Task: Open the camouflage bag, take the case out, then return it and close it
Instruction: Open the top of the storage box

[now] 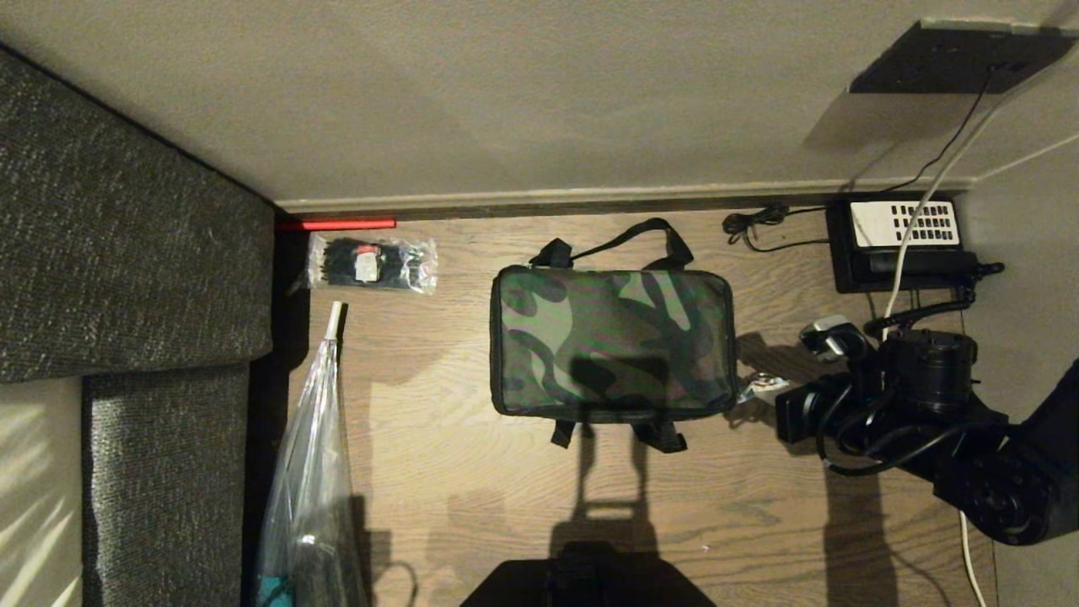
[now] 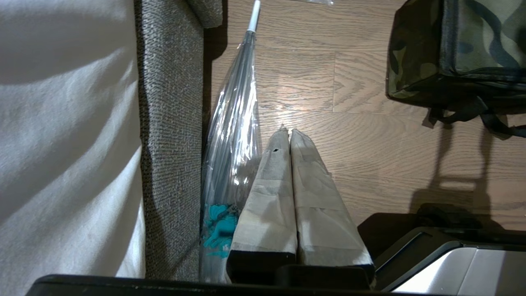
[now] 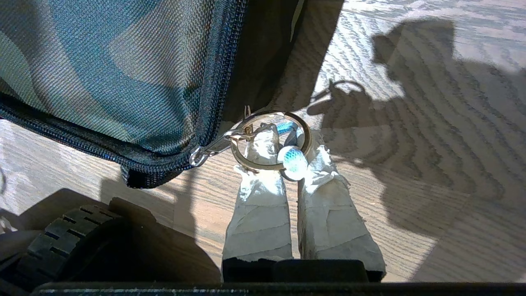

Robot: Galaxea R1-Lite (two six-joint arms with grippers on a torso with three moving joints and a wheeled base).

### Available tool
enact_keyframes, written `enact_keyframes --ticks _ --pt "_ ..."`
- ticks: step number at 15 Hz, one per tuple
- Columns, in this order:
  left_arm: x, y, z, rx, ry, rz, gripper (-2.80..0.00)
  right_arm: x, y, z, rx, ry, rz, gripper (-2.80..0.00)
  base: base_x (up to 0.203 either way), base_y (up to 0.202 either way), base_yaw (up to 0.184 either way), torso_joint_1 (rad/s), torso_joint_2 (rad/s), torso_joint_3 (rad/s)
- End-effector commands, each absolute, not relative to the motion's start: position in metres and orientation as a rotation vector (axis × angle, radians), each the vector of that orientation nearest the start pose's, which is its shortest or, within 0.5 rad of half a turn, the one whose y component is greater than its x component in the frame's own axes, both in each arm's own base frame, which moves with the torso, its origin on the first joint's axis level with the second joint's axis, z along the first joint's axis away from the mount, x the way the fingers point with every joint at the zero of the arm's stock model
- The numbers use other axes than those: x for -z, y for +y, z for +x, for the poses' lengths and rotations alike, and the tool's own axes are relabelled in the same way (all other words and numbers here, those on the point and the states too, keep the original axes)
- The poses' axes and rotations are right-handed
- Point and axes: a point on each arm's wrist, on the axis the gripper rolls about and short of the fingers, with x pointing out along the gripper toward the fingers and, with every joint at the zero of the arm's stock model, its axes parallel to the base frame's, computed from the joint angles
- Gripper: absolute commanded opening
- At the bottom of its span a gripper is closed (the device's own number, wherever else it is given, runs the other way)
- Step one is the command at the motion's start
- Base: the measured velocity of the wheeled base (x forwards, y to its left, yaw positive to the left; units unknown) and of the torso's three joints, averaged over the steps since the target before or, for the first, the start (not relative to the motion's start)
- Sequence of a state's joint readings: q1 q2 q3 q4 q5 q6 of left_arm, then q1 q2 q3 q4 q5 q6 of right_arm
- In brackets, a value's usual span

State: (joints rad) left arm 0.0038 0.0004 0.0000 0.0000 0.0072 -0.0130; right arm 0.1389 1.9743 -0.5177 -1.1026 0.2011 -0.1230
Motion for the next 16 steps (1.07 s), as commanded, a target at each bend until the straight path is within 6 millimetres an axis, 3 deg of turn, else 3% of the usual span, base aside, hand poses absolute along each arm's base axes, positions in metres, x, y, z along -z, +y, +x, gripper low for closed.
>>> enact_keyframes --ticks 1,4,16 --pt "-0.075 0.0 -0.023 -0.012 0.001 -0.014 -2.8 -0.077 0.047 0.305 -0.36 0.325 -0.111 -2.8 0.0 0.0 0.0 0.0 0.0 0.0" --pt "-0.075 0.0 -0.023 -0.012 0.001 -0.014 -2.8 -0.078 0.05 0.316 -0.378 0.265 -0.12 -2.8 0.0 0.0 0.0 0.0 0.0 0.0" --pt "-0.075 0.0 -0.023 -0.012 0.001 -0.014 -2.8 -0.09 0.052 0.33 -0.373 0.193 -0.105 -2.8 0.0 0.0 0.0 0.0 0.0 0.0"
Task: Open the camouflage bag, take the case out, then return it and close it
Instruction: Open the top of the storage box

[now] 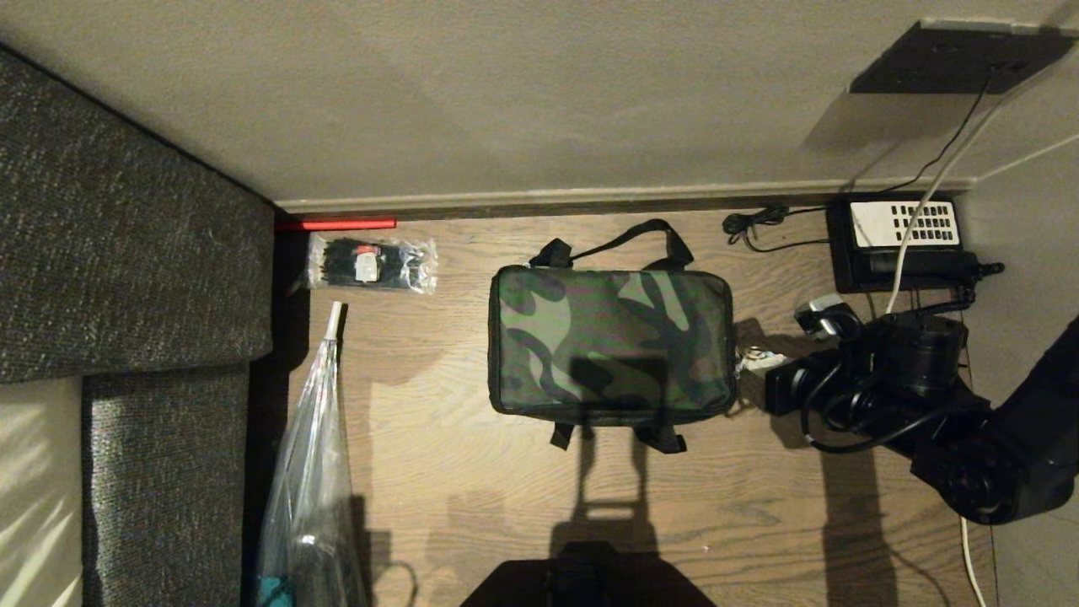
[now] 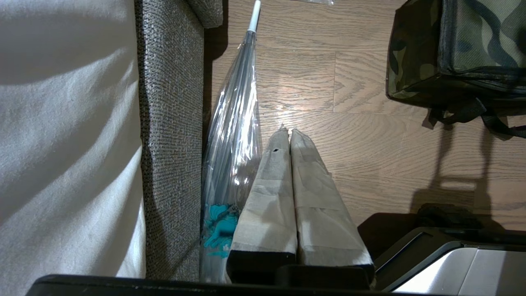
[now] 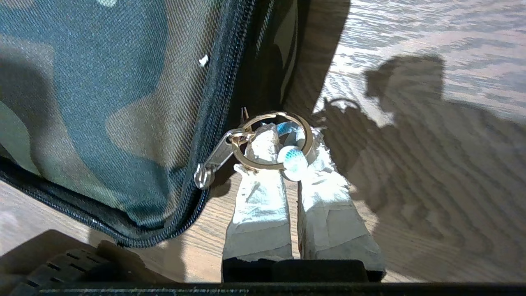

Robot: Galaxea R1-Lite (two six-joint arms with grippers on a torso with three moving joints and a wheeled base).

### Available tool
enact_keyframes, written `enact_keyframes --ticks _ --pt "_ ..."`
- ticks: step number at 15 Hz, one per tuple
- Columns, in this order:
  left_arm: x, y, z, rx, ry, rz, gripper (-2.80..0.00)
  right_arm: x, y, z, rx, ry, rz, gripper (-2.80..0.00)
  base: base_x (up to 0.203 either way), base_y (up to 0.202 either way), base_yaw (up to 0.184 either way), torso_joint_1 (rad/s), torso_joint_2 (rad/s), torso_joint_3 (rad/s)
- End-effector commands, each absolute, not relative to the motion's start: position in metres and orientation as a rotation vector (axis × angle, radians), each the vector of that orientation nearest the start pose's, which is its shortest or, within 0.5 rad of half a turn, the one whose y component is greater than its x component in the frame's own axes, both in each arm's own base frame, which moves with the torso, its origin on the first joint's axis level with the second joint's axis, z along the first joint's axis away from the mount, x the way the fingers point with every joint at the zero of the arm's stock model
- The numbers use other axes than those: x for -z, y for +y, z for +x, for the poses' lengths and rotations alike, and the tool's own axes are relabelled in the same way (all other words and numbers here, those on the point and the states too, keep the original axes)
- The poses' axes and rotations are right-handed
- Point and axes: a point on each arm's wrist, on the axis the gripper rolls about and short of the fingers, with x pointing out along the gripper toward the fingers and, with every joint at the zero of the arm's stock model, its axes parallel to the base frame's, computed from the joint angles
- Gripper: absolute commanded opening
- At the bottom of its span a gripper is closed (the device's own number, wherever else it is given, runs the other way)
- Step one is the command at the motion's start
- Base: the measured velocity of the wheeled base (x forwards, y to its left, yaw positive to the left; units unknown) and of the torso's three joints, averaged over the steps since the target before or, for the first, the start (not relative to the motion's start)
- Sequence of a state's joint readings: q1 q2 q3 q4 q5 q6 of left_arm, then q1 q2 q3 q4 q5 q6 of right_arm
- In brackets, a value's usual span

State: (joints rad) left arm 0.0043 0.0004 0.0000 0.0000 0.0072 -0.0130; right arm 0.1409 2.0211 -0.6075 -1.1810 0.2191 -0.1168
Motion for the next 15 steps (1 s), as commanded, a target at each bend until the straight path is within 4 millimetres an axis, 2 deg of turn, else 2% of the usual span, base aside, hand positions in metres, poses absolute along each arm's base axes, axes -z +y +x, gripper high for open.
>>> enact_keyframes --ticks 1,8,12,15 --pt "-0.075 0.0 -0.023 -0.012 0.001 -0.014 -2.8 -0.091 0.052 0.33 -0.372 0.195 -0.098 -2.8 0.0 0.0 0.0 0.0 0.0 0.0" --pt "-0.075 0.0 -0.023 -0.012 0.001 -0.014 -2.8 -0.109 0.054 0.343 -0.365 0.139 -0.044 -2.8 0.0 0.0 0.0 0.0 0.0 0.0" --pt "-0.075 0.0 -0.023 -0.012 0.001 -0.014 -2.8 -0.108 0.054 0.344 -0.365 0.139 -0.043 -2.8 0.0 0.0 0.0 0.0 0.0 0.0" --pt "-0.075 0.0 -0.023 -0.012 0.001 -0.014 -2.8 -0.118 0.056 0.359 -0.363 0.083 -0.038 -2.8 0.0 0.0 0.0 0.0 0.0 0.0"
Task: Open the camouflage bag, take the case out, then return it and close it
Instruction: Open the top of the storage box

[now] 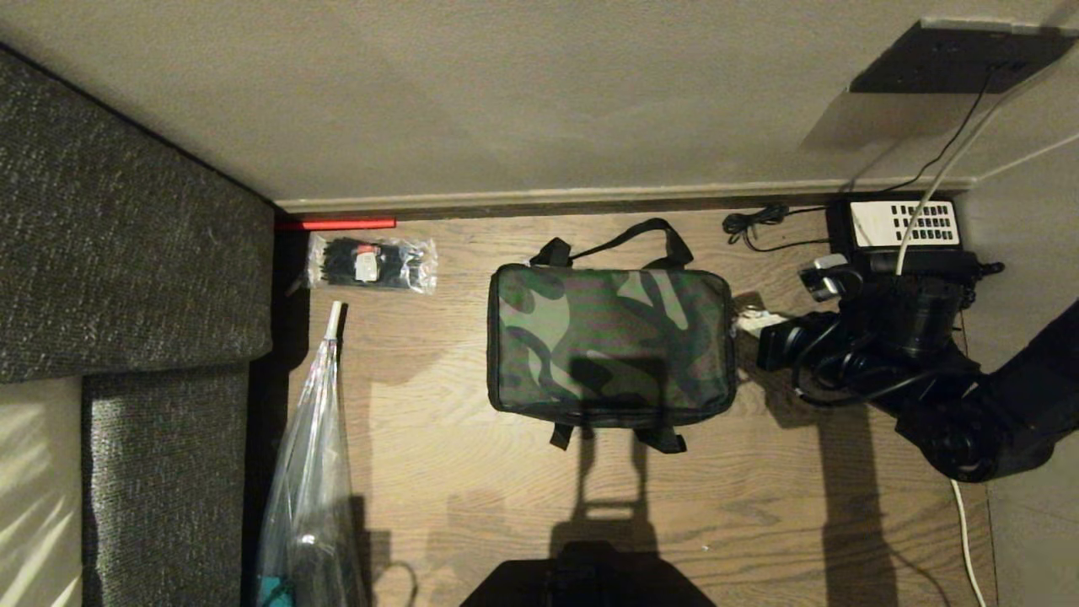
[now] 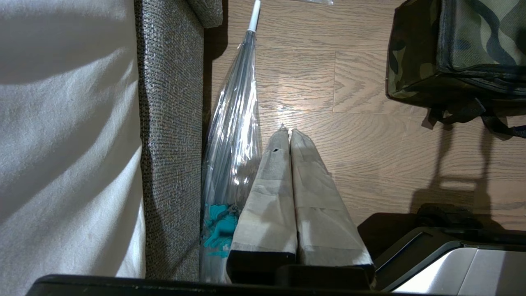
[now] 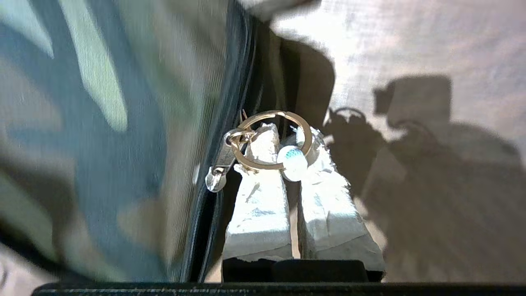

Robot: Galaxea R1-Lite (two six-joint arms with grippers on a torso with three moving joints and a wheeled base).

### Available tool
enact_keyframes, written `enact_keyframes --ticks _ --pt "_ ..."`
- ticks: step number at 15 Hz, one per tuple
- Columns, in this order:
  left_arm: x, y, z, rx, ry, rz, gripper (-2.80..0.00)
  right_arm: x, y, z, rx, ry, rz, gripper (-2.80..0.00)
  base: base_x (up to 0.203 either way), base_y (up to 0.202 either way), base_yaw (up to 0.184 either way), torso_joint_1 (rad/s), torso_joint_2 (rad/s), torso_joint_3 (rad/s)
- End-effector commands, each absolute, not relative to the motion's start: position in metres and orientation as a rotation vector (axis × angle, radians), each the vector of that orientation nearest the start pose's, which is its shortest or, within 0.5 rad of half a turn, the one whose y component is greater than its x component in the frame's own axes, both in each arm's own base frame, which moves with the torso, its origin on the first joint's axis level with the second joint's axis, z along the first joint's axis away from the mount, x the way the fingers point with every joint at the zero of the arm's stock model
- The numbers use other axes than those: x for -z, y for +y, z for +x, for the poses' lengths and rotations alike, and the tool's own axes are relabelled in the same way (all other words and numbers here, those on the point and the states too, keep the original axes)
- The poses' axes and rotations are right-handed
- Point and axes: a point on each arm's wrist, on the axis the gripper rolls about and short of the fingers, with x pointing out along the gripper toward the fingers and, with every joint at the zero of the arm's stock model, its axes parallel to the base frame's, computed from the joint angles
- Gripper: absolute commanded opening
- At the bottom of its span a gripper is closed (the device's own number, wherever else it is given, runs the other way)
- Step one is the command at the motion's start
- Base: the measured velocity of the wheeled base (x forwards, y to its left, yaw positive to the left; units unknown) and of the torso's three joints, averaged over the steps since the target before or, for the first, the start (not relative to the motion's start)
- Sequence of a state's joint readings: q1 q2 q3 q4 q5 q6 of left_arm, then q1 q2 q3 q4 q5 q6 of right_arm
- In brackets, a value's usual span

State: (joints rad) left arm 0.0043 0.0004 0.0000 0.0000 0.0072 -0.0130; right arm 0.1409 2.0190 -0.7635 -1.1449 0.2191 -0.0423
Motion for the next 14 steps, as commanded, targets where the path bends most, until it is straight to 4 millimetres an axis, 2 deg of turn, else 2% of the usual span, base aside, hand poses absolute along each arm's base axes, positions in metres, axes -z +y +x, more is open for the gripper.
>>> enact_keyframes --ticks 1,11,14 --pt "-0.075 0.0 -0.023 -0.012 0.001 -0.014 -2.8 -0.122 0.057 0.366 -0.362 0.06 -0.036 -2.8 0.0 0.0 0.0 0.0 0.0 0.0" --pt "-0.075 0.0 -0.023 -0.012 0.001 -0.014 -2.8 -0.132 0.06 0.395 -0.358 -0.035 -0.051 -2.8 0.0 0.0 0.0 0.0 0.0 0.0" --pt "-0.075 0.0 -0.023 -0.012 0.001 -0.014 -2.8 -0.132 0.061 0.396 -0.358 -0.035 -0.051 -2.8 0.0 0.0 0.0 0.0 0.0 0.0"
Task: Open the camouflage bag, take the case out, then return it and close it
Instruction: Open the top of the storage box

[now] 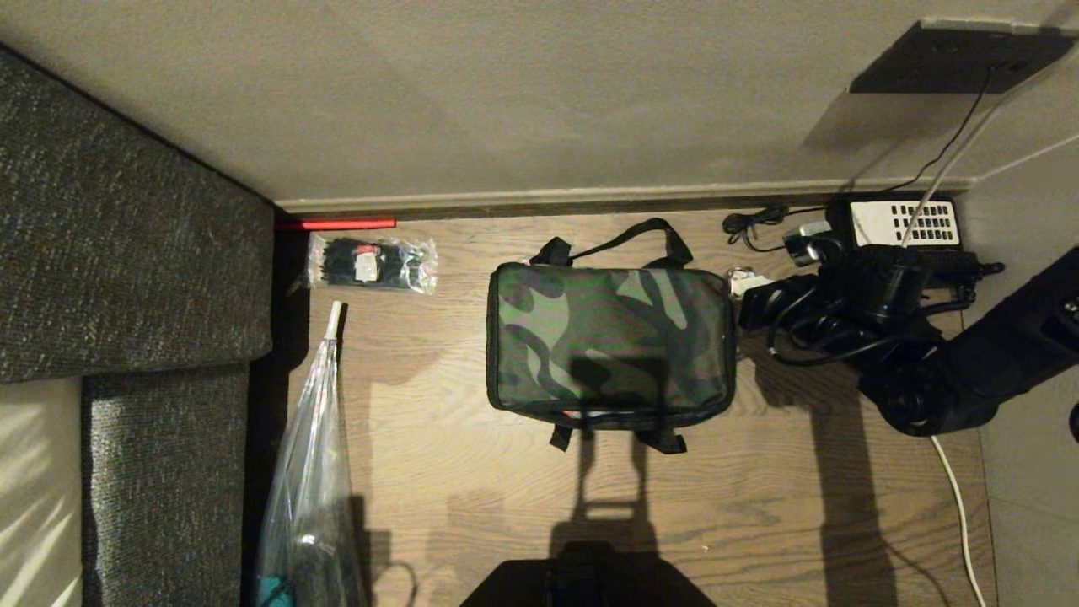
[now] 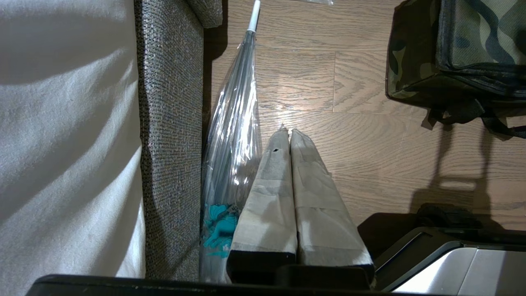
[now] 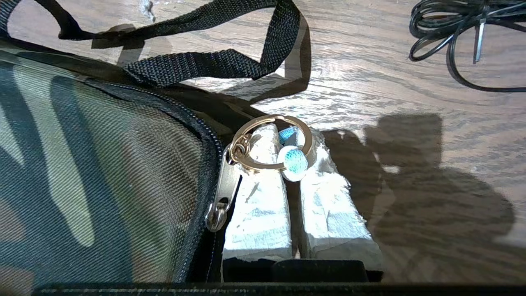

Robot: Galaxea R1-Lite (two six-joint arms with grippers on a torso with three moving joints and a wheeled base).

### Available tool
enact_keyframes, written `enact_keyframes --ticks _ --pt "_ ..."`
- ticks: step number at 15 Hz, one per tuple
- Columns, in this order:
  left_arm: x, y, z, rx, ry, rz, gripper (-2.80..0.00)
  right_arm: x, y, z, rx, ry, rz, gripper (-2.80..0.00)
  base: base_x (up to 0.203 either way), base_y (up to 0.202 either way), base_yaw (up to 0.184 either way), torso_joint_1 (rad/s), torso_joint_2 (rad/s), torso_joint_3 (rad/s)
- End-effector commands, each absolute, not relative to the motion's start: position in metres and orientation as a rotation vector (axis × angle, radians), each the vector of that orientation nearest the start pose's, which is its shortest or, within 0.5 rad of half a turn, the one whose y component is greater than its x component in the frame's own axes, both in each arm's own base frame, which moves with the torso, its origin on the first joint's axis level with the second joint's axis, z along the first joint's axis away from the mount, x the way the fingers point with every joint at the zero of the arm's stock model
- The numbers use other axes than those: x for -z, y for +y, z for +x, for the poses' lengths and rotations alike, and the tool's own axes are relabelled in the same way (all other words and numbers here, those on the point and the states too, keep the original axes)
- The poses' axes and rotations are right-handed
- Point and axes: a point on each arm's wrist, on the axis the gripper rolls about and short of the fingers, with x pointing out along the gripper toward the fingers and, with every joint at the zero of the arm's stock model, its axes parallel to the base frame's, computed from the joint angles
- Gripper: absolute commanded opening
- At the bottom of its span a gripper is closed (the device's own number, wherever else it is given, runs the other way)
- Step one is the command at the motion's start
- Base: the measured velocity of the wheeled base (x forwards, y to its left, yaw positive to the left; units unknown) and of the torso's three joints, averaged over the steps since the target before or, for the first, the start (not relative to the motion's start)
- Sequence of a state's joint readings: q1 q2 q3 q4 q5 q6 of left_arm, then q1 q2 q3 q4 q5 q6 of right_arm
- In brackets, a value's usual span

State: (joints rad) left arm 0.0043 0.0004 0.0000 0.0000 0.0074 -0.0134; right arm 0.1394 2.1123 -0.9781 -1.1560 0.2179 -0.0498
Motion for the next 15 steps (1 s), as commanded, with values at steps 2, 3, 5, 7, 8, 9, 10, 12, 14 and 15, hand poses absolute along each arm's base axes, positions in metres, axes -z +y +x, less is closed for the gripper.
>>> enact_keyframes --ticks 2,3,5,7,8,9,10,12,14,15 --pt "-0.075 0.0 -0.023 -0.012 0.001 -0.014 -2.8 -0.132 0.061 0.396 -0.358 -0.035 -0.051 -2.8 0.0 0.0 0.0 0.0 0.0 0.0" --pt "-0.075 0.0 -0.023 -0.012 0.001 -0.014 -2.8 -0.132 0.061 0.396 -0.358 -0.035 -0.051 -2.8 0.0 0.0 0.0 0.0 0.0 0.0" --pt "-0.075 0.0 -0.023 -0.012 0.001 -0.014 -2.8 -0.138 0.061 0.402 -0.354 -0.068 -0.046 -2.8 0.0 0.0 0.0 0.0 0.0 0.0" --pt "-0.075 0.0 -0.023 -0.012 0.002 -0.014 -2.8 -0.143 0.062 0.409 -0.351 -0.104 -0.043 -2.8 0.0 0.0 0.0 0.0 0.0 0.0" --pt "-0.075 0.0 -0.023 -0.012 0.003 -0.014 -2.8 -0.146 0.062 0.41 -0.35 -0.116 -0.042 -2.8 0.0 0.0 0.0 0.0 0.0 0.0" --pt "-0.075 0.0 -0.023 -0.012 0.001 -0.014 -2.8 -0.148 0.062 0.41 -0.35 -0.119 -0.039 -2.8 0.0 0.0 0.0 0.0 0.0 0.0" --pt "-0.075 0.0 -0.023 -0.012 0.001 -0.014 -2.8 -0.148 0.062 0.41 -0.351 -0.121 -0.036 -2.8 0.0 0.0 0.0 0.0 0.0 0.0" --pt "-0.075 0.0 -0.023 -0.012 0.001 -0.014 -2.8 -0.147 0.062 0.409 -0.352 -0.11 -0.016 -2.8 0.0 0.0 0.0 0.0 0.0 0.0" --pt "-0.075 0.0 -0.023 -0.012 0.001 -0.014 -2.8 -0.144 0.062 0.407 -0.352 -0.1 -0.019 -2.8 0.0 0.0 0.0 0.0 0.0 0.0" --pt "-0.075 0.0 -0.023 -0.012 0.001 -0.014 -2.8 -0.144 0.062 0.407 -0.352 -0.1 -0.019 -2.8 0.0 0.0 0.0 0.0 0.0 0.0"
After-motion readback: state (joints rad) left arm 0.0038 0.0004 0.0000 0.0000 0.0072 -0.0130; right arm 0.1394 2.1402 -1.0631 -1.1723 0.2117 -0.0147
